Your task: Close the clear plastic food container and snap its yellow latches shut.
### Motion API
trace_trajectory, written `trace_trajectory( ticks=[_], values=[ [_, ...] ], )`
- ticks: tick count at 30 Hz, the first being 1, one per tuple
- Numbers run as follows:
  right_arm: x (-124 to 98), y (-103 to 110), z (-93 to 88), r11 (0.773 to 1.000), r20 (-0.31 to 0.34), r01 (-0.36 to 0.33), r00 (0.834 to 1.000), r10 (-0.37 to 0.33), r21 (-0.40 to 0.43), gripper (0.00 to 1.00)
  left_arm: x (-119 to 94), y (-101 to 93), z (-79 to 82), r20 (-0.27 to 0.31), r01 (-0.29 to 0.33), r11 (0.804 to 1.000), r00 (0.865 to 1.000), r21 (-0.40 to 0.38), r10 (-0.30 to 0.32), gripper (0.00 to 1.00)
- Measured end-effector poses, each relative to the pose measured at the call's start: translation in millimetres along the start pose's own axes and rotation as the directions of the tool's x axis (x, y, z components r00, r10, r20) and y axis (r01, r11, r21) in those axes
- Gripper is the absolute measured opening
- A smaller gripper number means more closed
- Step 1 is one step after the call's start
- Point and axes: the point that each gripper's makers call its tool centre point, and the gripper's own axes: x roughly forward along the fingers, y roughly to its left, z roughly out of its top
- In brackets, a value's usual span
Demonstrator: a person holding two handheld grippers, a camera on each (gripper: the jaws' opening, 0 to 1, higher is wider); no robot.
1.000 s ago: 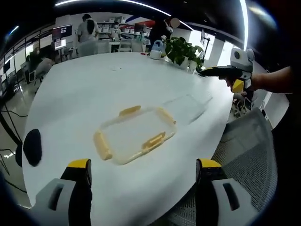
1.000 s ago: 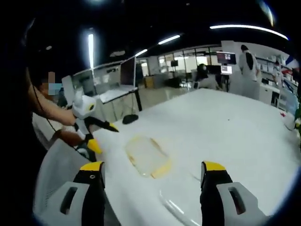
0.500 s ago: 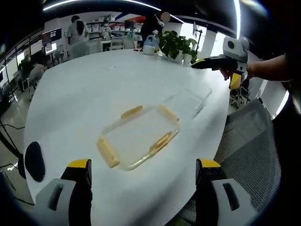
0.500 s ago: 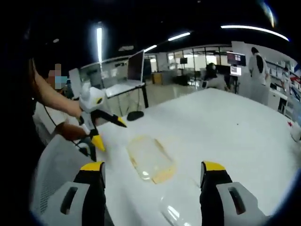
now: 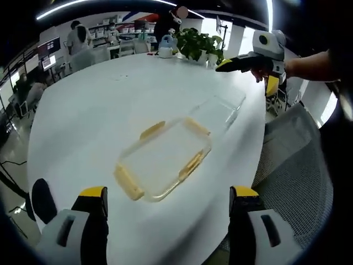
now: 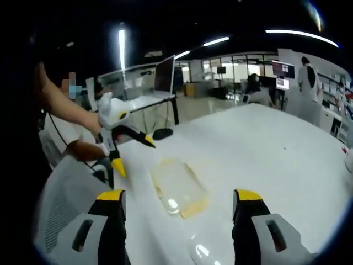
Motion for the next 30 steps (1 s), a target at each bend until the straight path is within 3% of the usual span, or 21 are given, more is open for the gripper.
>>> trace_trajectory(
  ticks=[7,30],
  values=[
    [7,-1,-6.7,0.999,-0.046,-0.021,0.999,0.019,-0.044,0.81,2,6.1,-1.0,-0.025,0.014,0.999,1.000,0.036,-0.013,0.92],
    [29,-3,-18.2,0.993,-0.131,-0.087,0.988,0.076,-0.075,0.81,18,19.3,-12.6,-0.128,0.069,0.988,0.990,0.136,-0.052,0.93]
  ],
)
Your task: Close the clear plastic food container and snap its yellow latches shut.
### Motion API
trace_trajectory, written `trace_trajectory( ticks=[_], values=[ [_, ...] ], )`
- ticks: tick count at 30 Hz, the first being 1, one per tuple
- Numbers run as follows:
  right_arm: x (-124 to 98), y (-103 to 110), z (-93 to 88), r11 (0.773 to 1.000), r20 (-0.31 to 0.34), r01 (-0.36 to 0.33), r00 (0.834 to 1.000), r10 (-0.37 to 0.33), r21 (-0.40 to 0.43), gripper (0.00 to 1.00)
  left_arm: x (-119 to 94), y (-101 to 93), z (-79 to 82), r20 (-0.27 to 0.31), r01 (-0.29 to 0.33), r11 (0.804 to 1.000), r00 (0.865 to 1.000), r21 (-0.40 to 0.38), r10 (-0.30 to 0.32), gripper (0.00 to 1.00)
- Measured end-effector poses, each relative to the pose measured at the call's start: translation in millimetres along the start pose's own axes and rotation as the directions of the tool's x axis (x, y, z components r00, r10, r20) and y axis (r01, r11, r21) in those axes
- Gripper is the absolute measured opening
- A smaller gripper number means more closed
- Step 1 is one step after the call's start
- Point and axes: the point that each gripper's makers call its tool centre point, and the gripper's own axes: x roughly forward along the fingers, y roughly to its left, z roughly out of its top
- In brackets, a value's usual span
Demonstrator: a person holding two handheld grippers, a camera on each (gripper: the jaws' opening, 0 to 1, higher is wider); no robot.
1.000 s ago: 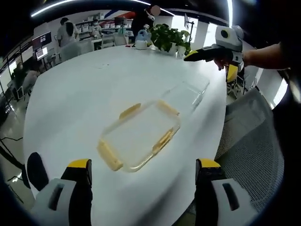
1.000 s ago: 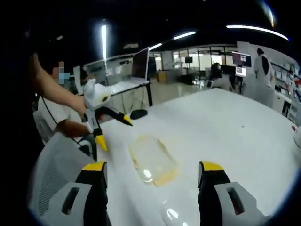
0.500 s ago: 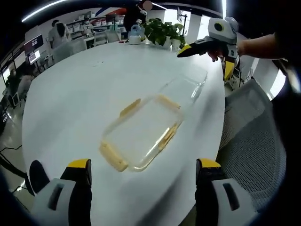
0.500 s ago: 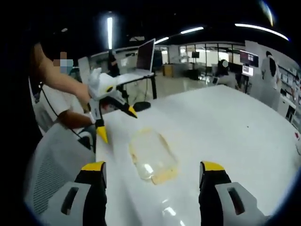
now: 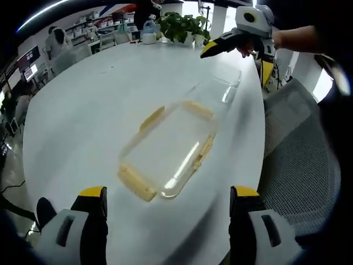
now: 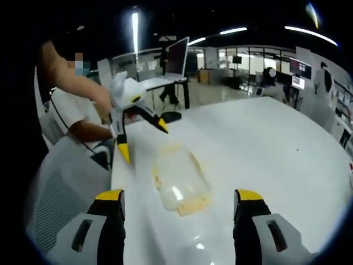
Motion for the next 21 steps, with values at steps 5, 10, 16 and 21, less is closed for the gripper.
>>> trace_trajectory(
  ticks=[5,10,16,21],
  values=[
    [4,-3,-3.3,1.000,-0.026,-0.008,1.000,0.008,-0.008,0.80,2,2.4,-2.1,-0.021,0.009,0.999,1.000,0.037,-0.009,0.93],
    [11,-3,-8.0,1.000,-0.059,-0.022,0.998,0.021,-0.022,0.80,4,5.6,-4.6,-0.050,0.025,0.997,0.999,0.070,-0.021,0.93],
    [17,-4,-11.9,0.999,-0.094,-0.036,0.995,0.033,-0.035,0.79,9,8.4,-5.6,-0.084,0.049,0.991,0.996,0.123,-0.039,0.93],
    [24,-4,-17.8,0.998,-0.133,-0.049,0.990,0.042,-0.044,0.78,13,11.3,-8.3,-0.127,0.085,0.983,0.990,0.166,-0.064,0.92]
  ],
)
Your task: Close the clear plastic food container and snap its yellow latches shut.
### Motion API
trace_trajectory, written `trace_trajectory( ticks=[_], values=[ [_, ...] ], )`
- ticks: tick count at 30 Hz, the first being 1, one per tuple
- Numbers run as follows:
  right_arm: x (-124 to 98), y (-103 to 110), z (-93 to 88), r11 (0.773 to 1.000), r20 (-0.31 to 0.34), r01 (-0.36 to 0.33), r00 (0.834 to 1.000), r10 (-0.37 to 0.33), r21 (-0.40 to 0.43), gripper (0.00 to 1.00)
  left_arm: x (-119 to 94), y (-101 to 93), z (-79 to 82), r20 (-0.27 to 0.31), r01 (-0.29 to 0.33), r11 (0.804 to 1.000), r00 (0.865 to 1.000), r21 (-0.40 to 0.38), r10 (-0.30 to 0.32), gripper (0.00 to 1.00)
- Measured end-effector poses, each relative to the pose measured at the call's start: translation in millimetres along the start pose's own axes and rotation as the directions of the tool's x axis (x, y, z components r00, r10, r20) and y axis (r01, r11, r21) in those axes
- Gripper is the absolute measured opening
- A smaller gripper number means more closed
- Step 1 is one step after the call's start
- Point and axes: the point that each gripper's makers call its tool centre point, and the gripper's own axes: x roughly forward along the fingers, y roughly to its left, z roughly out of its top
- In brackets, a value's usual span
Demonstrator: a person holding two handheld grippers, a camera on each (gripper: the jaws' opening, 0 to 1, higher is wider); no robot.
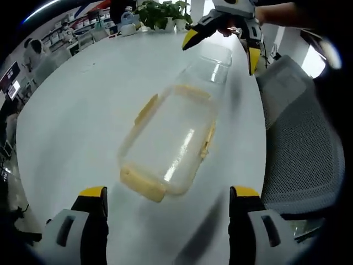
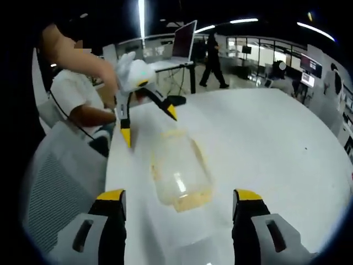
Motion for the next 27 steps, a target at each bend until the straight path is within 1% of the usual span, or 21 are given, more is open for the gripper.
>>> trace_trajectory(
  ticks=[1,11,16,27],
  values=[
    [1,-1,-2.8,1.000,-0.017,-0.002,1.000,0.002,0.001,0.77,1,0.6,-0.6,-0.007,0.003,1.000,1.000,0.010,-0.003,0.92],
    [8,-8,-3.8,1.000,-0.033,-0.005,0.999,0.005,0.003,0.78,4,4.8,-2.5,-0.046,0.028,0.997,0.999,0.070,-0.025,0.90],
    [12,-9,-6.9,1.000,-0.060,-0.020,0.998,0.020,-0.010,0.78,6,8.7,-4.3,-0.064,0.038,0.994,0.997,0.102,-0.032,0.90],
    [23,-11,-16.2,0.997,-0.124,-0.055,0.991,0.049,-0.050,0.78,11,15.4,-3.1,-0.113,0.074,0.978,0.992,0.193,-0.053,0.90]
  ],
)
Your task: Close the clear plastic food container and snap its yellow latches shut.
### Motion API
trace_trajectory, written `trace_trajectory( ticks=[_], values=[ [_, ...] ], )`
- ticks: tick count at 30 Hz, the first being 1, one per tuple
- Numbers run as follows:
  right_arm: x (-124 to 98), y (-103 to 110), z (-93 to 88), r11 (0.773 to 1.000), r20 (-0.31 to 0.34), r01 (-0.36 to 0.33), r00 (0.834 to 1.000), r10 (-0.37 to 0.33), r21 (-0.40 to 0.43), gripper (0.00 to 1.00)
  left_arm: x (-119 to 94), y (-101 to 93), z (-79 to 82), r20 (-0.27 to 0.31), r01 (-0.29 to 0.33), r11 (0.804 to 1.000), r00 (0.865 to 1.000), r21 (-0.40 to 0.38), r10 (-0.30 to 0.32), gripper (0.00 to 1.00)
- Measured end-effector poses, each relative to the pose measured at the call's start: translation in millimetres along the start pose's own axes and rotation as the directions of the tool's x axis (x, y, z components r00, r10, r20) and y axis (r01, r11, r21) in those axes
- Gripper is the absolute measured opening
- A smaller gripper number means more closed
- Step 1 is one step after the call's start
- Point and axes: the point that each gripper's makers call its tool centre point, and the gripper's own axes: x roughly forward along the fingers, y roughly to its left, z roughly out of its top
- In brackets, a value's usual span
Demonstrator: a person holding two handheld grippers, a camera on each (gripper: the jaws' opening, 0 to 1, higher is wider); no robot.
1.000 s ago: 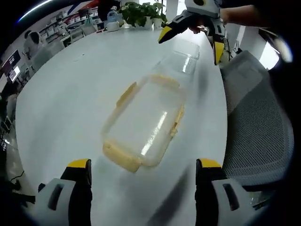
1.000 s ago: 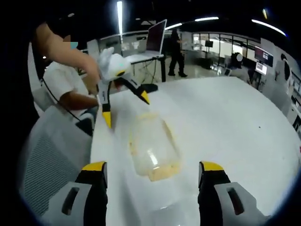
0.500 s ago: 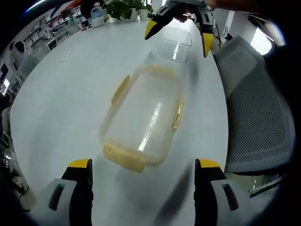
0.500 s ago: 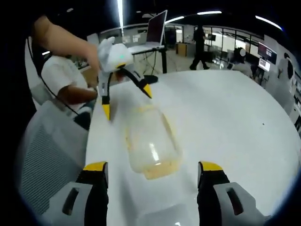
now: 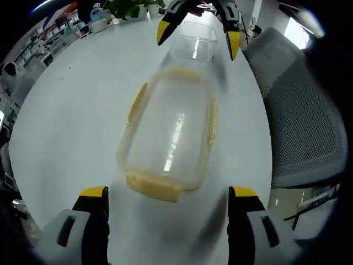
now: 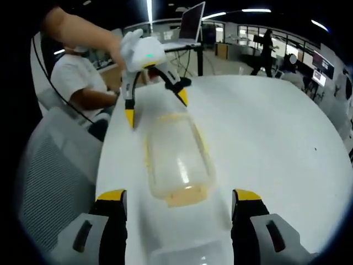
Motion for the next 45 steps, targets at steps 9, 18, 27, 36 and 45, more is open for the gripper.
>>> trace_trajectory(
  ticks=[9,18,27,36,45],
  values=[
    [8,-2,-4.4,0.999,-0.050,-0.015,0.999,0.013,-0.043,0.78,3,4.2,1.9,-0.023,0.030,0.998,0.999,0.060,-0.028,0.89],
    [14,-4,-9.4,0.995,-0.118,-0.034,0.993,0.023,-0.098,0.77,6,1.4,-3.9,-0.071,0.064,0.988,0.996,0.138,-0.055,0.86],
    [20,-1,-17.3,0.987,-0.185,-0.060,0.982,0.032,-0.147,0.76,10,3.7,-2.3,-0.098,0.083,0.978,0.993,0.192,-0.065,0.86],
    [24,-1,-25.0,0.986,-0.233,-0.081,0.971,0.045,-0.148,0.74,10,3.5,-2.1,-0.128,0.105,0.970,0.989,0.221,-0.078,0.85],
    [32,-3,-22.9,0.983,-0.244,-0.070,0.969,0.027,-0.169,0.71,9,7.7,-2.2,-0.153,0.115,0.967,0.985,0.226,-0.081,0.80]
  ],
)
